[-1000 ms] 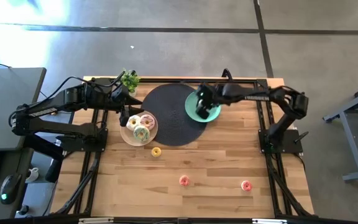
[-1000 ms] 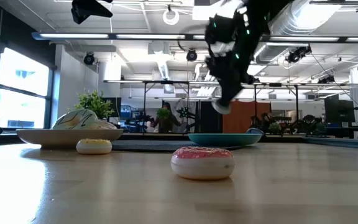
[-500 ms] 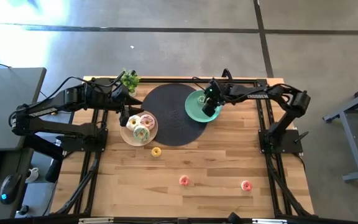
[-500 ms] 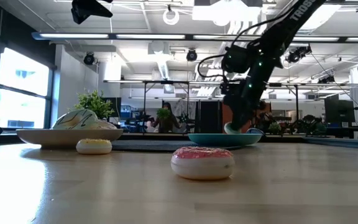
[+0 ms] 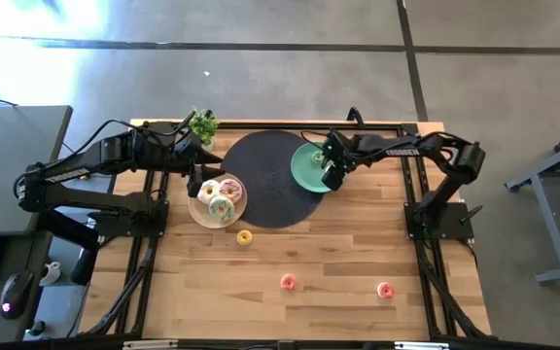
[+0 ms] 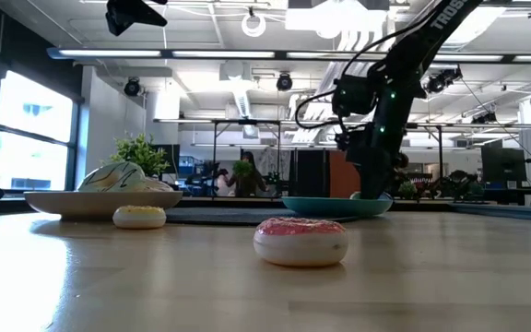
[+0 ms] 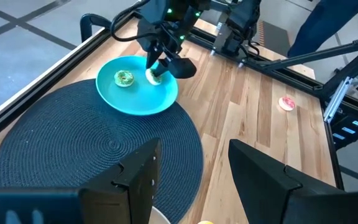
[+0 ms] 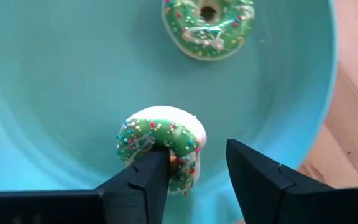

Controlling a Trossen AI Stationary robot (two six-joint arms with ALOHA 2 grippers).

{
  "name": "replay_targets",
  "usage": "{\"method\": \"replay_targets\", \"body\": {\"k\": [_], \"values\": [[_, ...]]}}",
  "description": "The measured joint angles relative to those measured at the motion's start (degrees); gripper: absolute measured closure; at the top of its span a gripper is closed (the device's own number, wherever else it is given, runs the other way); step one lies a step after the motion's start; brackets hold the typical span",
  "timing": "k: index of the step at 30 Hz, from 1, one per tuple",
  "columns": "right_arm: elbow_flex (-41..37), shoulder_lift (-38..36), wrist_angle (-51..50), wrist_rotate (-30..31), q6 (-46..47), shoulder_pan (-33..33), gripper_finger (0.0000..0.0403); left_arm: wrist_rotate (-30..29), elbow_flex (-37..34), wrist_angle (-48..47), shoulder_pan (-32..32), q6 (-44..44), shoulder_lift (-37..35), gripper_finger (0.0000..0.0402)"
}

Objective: Pick & Place donuts
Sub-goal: Put the small green donut on the green plate

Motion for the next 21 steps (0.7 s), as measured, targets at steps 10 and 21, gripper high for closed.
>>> {"method": "replay_targets", "body": {"k": [10, 21], "values": [[0.0, -4.98, -0.32, 1.37, -0.6, 3.16, 0.0264, -1.23, 0.0, -0.02, 0.0, 0.0, -0.02, 0.0211], [0.04, -14.73, 0.3, 0.65, 2.7, 3.83, 0.0266, -7.06, -10.66, 24.13, 0.02, 1.53, 11.53, 0.0211]]}}
